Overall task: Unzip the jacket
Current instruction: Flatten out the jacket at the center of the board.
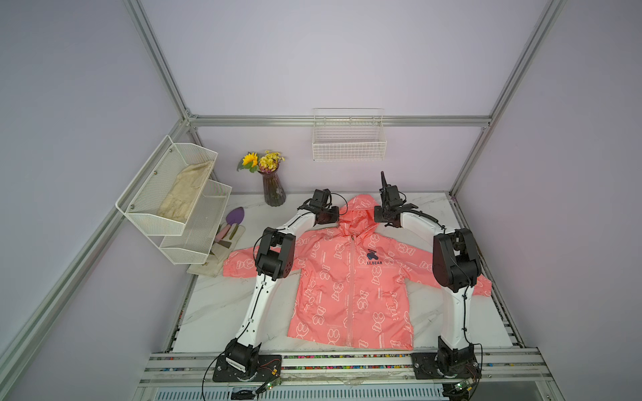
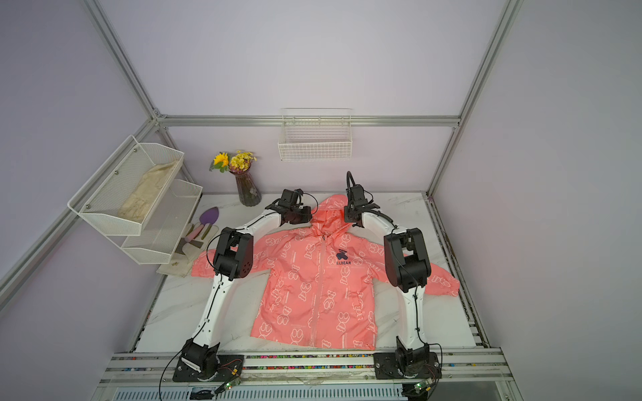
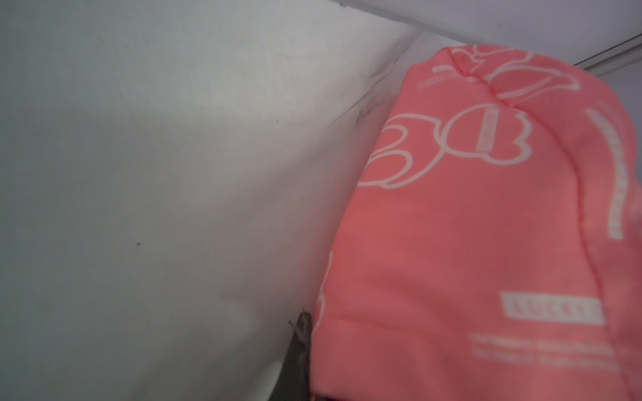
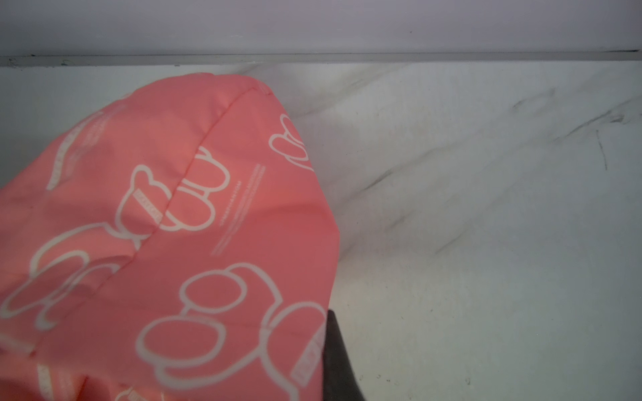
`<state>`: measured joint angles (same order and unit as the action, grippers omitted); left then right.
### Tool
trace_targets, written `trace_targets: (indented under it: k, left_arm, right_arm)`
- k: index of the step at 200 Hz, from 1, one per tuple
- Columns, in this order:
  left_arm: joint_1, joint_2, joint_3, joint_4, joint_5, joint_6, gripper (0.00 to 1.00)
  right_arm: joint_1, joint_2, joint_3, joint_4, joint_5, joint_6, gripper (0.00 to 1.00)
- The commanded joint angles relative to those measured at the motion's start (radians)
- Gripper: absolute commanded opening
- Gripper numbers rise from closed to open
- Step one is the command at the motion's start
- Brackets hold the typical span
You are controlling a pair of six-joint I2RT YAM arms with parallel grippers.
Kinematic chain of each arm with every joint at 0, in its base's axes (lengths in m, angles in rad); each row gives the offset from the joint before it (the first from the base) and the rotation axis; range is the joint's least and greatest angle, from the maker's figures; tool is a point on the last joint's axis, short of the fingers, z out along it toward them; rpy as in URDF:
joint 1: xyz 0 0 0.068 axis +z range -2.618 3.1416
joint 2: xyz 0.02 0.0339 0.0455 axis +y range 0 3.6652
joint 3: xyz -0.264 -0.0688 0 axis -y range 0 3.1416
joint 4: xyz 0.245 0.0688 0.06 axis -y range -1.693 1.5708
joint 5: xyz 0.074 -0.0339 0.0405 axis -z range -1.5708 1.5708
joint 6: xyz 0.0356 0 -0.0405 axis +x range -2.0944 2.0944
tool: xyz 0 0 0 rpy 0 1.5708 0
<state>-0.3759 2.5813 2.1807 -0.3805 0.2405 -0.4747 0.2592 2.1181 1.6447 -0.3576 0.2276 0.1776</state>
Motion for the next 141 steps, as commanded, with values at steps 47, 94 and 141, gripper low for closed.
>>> trace_targets:
  k: [47,94,141]
  left_arm:
    - [0.005,-0.235,-0.108,0.107,-0.218,-0.007,0.0]
    - [0.01,-0.312,-0.184,0.181,-0.259,-0.096,0.0]
    - [0.022,-0.336,-0.263,0.171,-0.322,-0.113,0.0]
  right_arm:
    - [-0.012,-0.128,-0.164,0.256,0.078,-0.082,0.0]
    - [-0.011,-0.179,-0.246,0.37,0.044,-0.143,0.0]
    - [-0.007,-0.146,-0.273,0.391,0.013,-0.158,0.0]
